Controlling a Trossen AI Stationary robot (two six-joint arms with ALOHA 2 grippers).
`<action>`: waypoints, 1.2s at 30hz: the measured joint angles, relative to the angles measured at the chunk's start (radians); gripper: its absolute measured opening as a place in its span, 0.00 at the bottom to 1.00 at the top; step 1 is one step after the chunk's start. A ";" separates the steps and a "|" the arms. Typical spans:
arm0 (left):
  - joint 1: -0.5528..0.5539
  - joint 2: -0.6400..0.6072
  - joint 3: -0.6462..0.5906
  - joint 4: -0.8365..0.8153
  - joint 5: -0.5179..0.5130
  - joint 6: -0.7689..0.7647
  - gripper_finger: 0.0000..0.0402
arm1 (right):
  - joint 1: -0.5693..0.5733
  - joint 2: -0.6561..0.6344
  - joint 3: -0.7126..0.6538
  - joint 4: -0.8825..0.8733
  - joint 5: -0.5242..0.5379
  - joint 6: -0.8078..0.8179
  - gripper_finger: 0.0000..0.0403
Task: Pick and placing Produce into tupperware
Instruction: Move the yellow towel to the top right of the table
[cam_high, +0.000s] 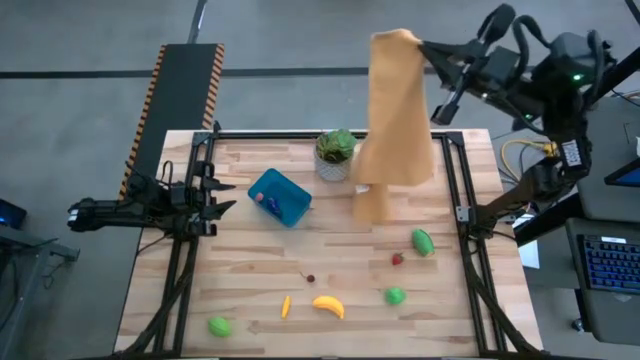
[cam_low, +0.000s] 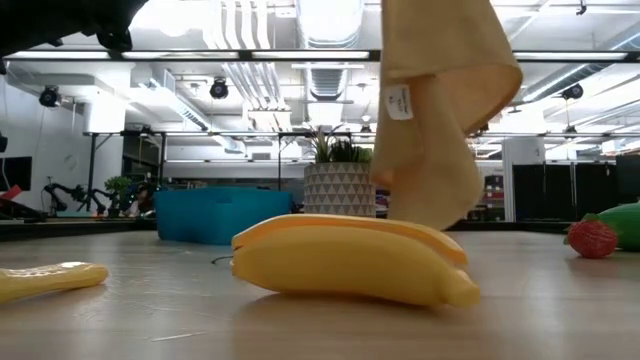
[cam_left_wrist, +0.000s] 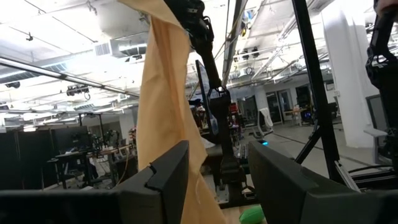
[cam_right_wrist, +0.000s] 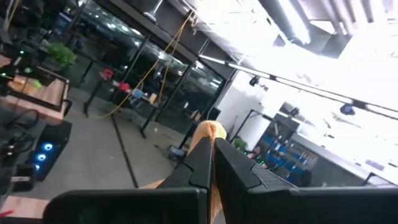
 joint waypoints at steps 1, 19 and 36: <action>0.000 0.000 0.000 0.000 0.000 0.000 0.38 | 0.000 -0.003 0.000 -0.002 0.025 -0.012 0.02; 0.000 0.000 0.000 -0.001 0.000 0.000 0.38 | -0.007 -0.013 -0.001 -0.421 0.557 0.019 0.02; 0.000 0.000 0.000 -0.001 0.000 0.000 0.38 | -0.129 -0.040 -0.187 -0.863 0.506 0.509 0.02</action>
